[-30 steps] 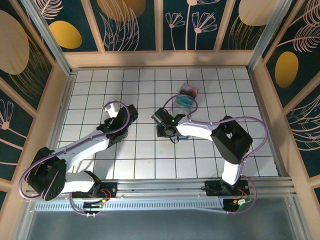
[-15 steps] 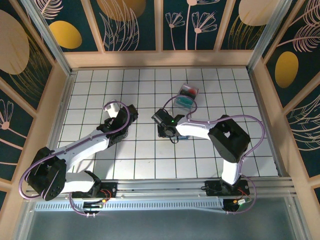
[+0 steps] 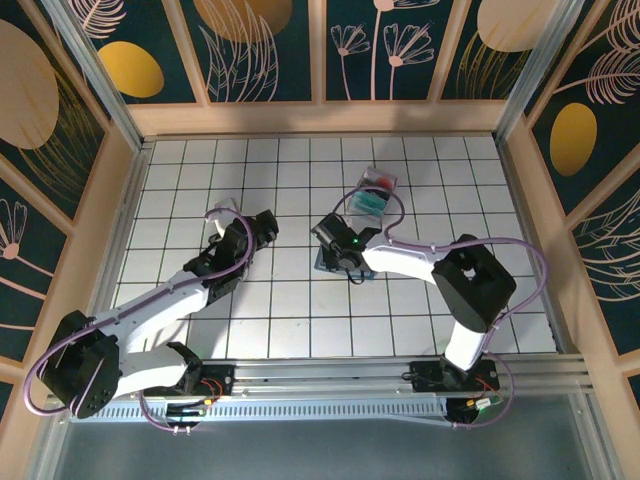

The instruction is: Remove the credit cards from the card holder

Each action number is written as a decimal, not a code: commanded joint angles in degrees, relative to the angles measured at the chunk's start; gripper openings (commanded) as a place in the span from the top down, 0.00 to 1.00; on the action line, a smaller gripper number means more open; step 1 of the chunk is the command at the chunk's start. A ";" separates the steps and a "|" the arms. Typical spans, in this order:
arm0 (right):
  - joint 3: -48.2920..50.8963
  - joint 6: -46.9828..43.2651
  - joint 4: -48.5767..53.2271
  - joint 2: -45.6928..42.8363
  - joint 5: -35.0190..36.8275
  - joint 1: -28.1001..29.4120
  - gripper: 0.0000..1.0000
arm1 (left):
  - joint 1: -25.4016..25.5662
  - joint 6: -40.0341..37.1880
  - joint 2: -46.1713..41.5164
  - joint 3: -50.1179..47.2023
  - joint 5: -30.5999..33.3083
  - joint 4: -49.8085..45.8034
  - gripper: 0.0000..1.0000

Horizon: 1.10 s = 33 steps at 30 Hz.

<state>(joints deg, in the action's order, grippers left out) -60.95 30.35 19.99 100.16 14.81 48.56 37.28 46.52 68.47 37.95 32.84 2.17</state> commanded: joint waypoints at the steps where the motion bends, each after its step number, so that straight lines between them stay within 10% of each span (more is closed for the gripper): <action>1: 1.45 -1.23 2.89 -1.63 3.21 -1.93 0.68 | -0.01 -2.40 -0.35 0.18 -0.11 2.50 0.01; 33: 8.01 -1.90 8.87 -11.39 6.36 -11.68 0.54 | -0.03 -2.70 7.19 6.01 -2.15 -0.04 0.01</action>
<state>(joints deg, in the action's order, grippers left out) -53.78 28.38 26.63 92.14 18.68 37.47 37.28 42.65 74.11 41.25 31.31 3.51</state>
